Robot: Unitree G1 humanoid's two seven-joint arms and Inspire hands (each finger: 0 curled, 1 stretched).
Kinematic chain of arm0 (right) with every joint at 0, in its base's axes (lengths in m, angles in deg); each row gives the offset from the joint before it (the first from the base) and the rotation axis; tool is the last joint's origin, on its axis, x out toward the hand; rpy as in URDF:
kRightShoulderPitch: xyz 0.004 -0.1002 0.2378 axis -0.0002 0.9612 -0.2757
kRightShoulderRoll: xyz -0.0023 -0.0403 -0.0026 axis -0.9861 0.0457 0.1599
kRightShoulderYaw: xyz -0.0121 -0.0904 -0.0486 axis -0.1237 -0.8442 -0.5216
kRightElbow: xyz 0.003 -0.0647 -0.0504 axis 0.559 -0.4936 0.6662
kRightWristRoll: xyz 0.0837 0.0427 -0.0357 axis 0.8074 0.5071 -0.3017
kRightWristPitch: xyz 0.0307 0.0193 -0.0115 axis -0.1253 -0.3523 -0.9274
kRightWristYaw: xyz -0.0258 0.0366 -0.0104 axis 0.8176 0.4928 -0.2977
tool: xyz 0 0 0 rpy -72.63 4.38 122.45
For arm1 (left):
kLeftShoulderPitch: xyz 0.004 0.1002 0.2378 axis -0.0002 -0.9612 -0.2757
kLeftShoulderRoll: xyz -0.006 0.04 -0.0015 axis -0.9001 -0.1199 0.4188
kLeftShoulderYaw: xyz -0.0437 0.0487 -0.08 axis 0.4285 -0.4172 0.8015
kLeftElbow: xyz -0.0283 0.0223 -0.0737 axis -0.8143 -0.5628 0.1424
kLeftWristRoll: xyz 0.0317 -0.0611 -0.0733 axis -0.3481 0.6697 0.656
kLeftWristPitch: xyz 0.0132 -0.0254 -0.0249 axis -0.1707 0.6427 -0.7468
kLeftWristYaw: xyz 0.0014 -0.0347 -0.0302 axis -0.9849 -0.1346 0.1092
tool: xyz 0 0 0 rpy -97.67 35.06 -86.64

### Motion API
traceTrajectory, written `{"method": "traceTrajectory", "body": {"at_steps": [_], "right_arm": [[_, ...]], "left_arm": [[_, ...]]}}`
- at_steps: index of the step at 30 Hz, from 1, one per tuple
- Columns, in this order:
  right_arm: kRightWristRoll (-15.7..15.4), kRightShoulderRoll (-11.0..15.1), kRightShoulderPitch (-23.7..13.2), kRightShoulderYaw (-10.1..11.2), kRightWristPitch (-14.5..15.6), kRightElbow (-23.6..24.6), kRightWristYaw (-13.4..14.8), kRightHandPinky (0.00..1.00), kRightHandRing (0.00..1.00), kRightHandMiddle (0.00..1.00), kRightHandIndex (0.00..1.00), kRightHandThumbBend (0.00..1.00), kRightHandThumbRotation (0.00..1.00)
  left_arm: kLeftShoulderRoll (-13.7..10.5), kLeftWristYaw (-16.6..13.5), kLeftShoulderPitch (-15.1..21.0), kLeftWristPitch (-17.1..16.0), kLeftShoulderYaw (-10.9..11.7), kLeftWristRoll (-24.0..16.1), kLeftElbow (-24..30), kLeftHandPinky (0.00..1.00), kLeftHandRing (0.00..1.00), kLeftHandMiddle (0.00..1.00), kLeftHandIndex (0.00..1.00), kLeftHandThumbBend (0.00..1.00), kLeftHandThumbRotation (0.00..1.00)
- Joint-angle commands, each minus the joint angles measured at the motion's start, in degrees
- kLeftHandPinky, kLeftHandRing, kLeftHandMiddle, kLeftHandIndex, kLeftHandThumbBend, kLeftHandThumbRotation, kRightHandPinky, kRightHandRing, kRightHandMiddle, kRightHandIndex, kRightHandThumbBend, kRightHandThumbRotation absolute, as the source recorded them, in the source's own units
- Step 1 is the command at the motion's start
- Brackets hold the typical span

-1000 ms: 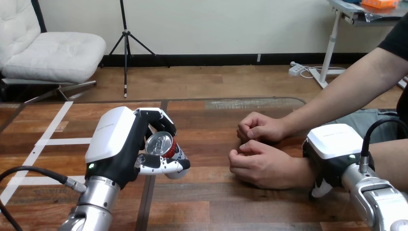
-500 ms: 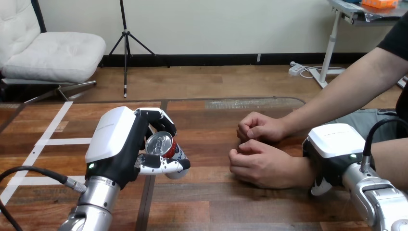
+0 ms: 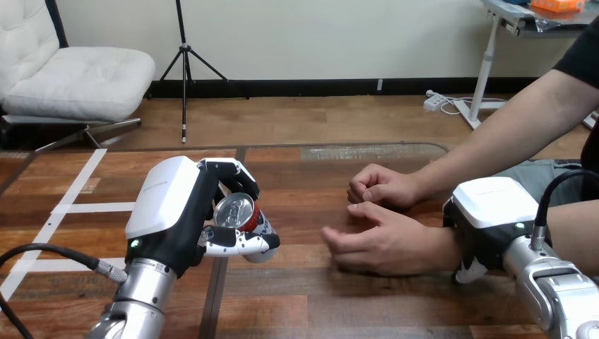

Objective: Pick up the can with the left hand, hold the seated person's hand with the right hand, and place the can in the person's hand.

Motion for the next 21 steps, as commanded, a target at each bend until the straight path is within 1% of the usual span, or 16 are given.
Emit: {"method": "traceTrajectory", "body": {"at_steps": [1,4,11,13,17,21], "right_arm": [[1.15,0.75,-2.19,1.83,0.37,4.01,0.49,0.26,0.36,0.45,0.54,0.73,0.00],[1.14,0.88,-2.18,2.01,0.52,4.60,0.57,0.26,0.36,0.45,0.54,0.74,0.00],[1.62,1.30,-1.80,2.74,0.48,6.49,1.51,0.22,0.30,0.39,0.48,0.75,0.00],[1.90,1.52,-1.75,2.84,0.36,6.85,1.59,0.21,0.29,0.39,0.47,0.75,0.00],[2.63,1.89,-1.54,3.31,0.62,8.23,0.73,0.21,0.29,0.38,0.47,0.76,0.00],[2.67,2.21,-1.47,3.44,1.12,9.33,0.01,0.21,0.29,0.38,0.47,0.77,0.00]], "left_arm": [[-0.87,-1.32,4.25,-2.44,1.20,0.26,1.82,0.27,0.32,0.39,0.43,0.69,0.00],[-0.74,-1.15,4.58,-2.39,1.15,0.22,1.78,0.27,0.32,0.39,0.43,0.69,0.00],[-0.15,-0.78,5.78,-2.21,0.76,0.11,1.52,0.26,0.31,0.39,0.43,0.69,0.00],[0.03,-0.77,6.11,-2.08,0.62,-0.03,1.45,0.26,0.31,0.39,0.43,0.69,0.00],[0.60,-0.46,6.89,-1.60,0.22,-0.10,1.57,0.26,0.31,0.39,0.43,0.69,0.00],[0.93,-0.34,7.64,-1.72,-0.11,-0.02,1.26,0.26,0.31,0.39,0.43,0.69,0.00]]}}
